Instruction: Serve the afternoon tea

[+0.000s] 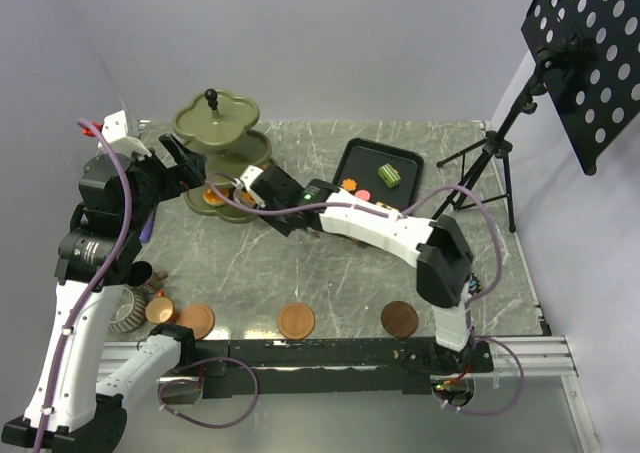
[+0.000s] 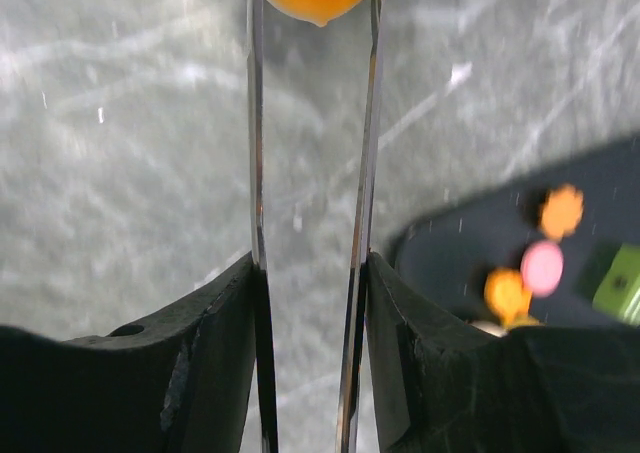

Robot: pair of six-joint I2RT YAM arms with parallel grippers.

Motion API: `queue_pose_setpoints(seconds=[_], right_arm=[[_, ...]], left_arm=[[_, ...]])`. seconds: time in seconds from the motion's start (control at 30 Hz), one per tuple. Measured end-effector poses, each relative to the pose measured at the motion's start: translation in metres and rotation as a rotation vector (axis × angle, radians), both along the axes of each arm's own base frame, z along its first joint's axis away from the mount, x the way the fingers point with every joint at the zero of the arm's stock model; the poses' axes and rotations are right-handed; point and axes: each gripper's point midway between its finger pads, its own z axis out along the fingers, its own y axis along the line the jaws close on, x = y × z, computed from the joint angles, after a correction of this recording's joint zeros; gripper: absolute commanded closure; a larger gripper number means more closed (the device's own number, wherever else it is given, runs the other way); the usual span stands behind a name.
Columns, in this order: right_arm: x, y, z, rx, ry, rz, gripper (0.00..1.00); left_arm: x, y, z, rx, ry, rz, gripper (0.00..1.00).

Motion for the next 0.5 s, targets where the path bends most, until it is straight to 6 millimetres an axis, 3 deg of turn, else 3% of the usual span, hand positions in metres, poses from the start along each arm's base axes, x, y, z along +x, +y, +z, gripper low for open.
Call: queue_pose_setpoints(seconds=[0.2,0.5], right_arm=[[0.026,0.038,0.003,0.018,-0.052,0.052,0.61],[0.052,0.073,-0.005,0.017,-0.101,0.094,0.59]], left_arm=[[-0.001,0.003,0.002,0.005,-0.007,0.016,0.0],[-0.003,0.005,0.003,0.016,-0.013,0.021,0.0]])
